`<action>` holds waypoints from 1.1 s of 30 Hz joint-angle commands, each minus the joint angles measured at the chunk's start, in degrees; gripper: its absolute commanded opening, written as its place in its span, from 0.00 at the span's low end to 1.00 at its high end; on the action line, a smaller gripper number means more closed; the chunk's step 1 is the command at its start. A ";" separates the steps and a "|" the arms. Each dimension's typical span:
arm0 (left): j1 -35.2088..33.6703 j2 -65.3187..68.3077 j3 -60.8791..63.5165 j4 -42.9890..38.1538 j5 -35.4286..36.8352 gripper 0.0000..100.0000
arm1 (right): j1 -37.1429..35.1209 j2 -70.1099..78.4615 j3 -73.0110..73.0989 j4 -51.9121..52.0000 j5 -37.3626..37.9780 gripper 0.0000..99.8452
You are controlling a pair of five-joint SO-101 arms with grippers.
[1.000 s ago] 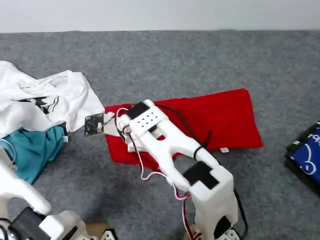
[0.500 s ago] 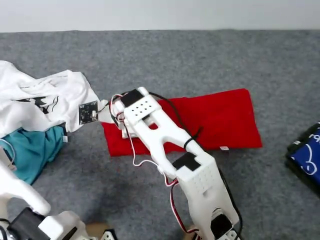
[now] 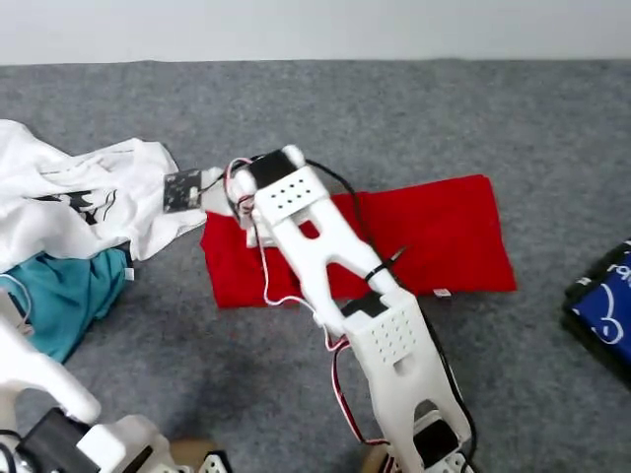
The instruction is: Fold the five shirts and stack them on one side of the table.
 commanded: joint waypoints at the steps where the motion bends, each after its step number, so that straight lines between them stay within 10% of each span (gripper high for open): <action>1: 0.18 -1.93 -0.40 -1.05 -0.35 0.00 | 2.51 -0.22 -4.22 0.48 -0.53 0.27; 16: 2.29 -1.93 -0.31 -0.70 -0.26 0.00 | 2.86 -5.41 -10.37 18.33 -6.24 0.27; 33: 3.43 -2.02 -0.40 -0.97 -0.18 0.00 | -1.89 -35.65 44.13 11.30 -7.21 0.21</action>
